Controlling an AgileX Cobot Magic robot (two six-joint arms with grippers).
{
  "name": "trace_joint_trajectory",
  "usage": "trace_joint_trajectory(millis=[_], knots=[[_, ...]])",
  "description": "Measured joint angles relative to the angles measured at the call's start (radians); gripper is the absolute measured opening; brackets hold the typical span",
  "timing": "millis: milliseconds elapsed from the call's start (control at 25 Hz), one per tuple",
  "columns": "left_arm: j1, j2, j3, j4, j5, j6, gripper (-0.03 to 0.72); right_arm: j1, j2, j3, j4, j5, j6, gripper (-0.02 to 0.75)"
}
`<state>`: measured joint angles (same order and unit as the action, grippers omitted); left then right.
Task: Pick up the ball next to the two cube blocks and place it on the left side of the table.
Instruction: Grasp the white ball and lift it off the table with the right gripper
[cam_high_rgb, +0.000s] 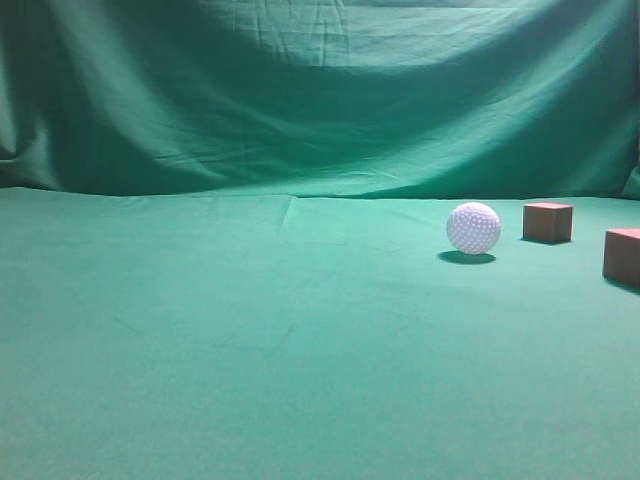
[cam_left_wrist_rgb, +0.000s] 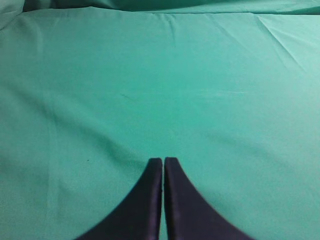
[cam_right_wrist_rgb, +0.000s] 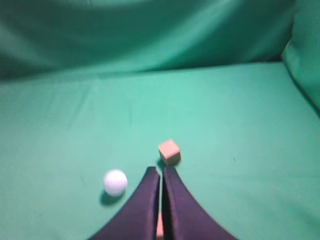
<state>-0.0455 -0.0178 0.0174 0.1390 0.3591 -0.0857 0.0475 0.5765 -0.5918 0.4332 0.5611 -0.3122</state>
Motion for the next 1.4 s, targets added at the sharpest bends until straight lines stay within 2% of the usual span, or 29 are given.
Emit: trace_joint_trajectory(millis=[120,240,400,600,640,680,840,920,1000,1040,1160,1280,1400], knots=[[0.000,0.000,0.000,0.000,0.000,0.000,0.000,0.008,0.171,-0.098,0.000,0.113,-0.090,0.000],[0.000,0.000,0.000,0.000,0.000,0.000,0.000,0.083,0.333,-0.197,-0.034,0.184,-0.113,0.000],[0.000,0.000,0.000,0.000,0.000,0.000,0.000,0.224,0.537,-0.291,-0.102,0.196,-0.116,0.000],[0.000,0.000,0.000,0.000,0.000,0.000,0.000,0.310,0.783,-0.392,-0.110,0.178,-0.123,0.000],[0.000,0.000,0.000,0.000,0.000,0.000,0.000,0.315,0.823,-0.411,-0.107,0.173,-0.132,0.050],[0.000,0.000,0.000,0.000,0.000,0.000,0.000,0.319,0.869,-0.428,-0.105,0.168,-0.146,0.050],[0.000,0.000,0.000,0.000,0.000,0.000,0.000,0.319,1.023,-0.475,-0.075,0.144,-0.206,0.354],[0.000,0.000,0.000,0.000,0.000,0.000,0.000,0.319,1.080,-0.487,-0.038,0.114,-0.219,0.555],[0.000,0.000,0.000,0.000,0.000,0.000,0.000,0.319,1.134,-0.499,-0.011,0.087,-0.242,0.641],[0.000,0.000,0.000,0.000,0.000,0.000,0.000,0.319,1.159,-0.506,-0.003,0.074,-0.254,0.662],[0.000,0.000,0.000,0.000,0.000,0.000,0.000,0.319,1.221,-0.525,0.001,0.040,-0.281,0.646],[0.000,0.000,0.000,0.000,0.000,0.000,0.000,0.319,1.273,-0.548,0.002,0.023,-0.297,0.549],[0.000,0.000,0.000,0.000,0.000,0.000,0.000,0.319,1.319,-0.566,0.003,0.006,-0.305,0.566]])
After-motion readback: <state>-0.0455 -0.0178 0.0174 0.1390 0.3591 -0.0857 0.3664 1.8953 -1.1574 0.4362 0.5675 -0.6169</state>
